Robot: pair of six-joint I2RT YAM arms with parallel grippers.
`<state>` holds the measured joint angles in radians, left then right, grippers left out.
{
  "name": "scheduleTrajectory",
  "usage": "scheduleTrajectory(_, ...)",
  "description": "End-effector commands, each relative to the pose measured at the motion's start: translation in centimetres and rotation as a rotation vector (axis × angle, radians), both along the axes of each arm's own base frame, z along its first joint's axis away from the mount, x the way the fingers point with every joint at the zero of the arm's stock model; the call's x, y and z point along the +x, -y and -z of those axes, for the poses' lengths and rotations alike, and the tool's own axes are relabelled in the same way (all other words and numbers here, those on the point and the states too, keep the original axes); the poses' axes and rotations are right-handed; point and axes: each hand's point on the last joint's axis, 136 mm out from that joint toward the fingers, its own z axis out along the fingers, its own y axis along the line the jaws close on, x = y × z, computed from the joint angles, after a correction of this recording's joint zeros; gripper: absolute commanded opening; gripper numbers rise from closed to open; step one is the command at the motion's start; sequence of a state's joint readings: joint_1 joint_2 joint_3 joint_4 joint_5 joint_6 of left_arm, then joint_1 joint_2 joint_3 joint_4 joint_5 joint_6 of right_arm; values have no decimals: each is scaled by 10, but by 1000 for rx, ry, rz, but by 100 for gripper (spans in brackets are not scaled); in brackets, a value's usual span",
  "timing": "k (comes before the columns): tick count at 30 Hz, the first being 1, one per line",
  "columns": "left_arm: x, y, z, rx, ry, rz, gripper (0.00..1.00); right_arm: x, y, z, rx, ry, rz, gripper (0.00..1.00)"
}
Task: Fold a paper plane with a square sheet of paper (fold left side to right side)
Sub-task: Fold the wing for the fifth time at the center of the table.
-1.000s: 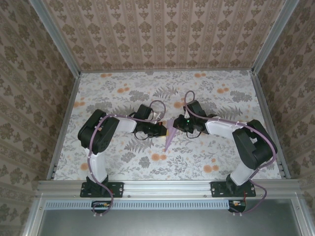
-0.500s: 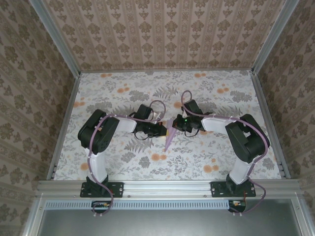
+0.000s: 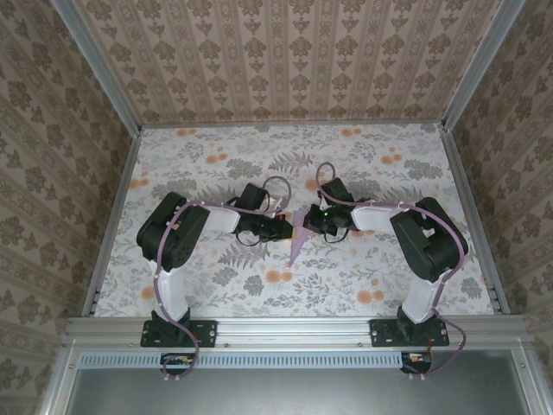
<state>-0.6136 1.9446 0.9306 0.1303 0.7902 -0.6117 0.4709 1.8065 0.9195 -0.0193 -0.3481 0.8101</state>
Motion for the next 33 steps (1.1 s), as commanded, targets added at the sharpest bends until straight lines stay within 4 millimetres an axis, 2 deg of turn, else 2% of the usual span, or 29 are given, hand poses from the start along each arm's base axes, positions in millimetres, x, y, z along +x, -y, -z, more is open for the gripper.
scheduleTrajectory(1, -9, -21, 45, 151, -40, -25, 0, -9, 5, 17, -31, -47, -11, 0)
scheduleTrajectory(7, -8, -20, 41, 140, -36, -25, 0, -21, 13, 32, -58, -96, 8, 0)
scheduleTrajectory(13, -2, -14, 13, 103, 0, -23, 1, -37, 23, 46, -91, -147, 22, 0)
scheduleTrajectory(19, 5, -13, -23, 95, 65, -21, 21, -43, 27, 52, -103, -163, 23, 0)
scheduleTrajectory(22, 4, -15, -37, 93, 80, -21, 23, -43, 26, 51, -99, -159, 20, 0)
scheduleTrajectory(27, -11, -12, -53, 62, 63, -2, 20, -42, 26, 49, -98, -156, 15, 0)
scheduleTrajectory(33, -35, 6, -68, -21, -4, 36, 18, -41, 24, 49, -94, -154, 10, 0)
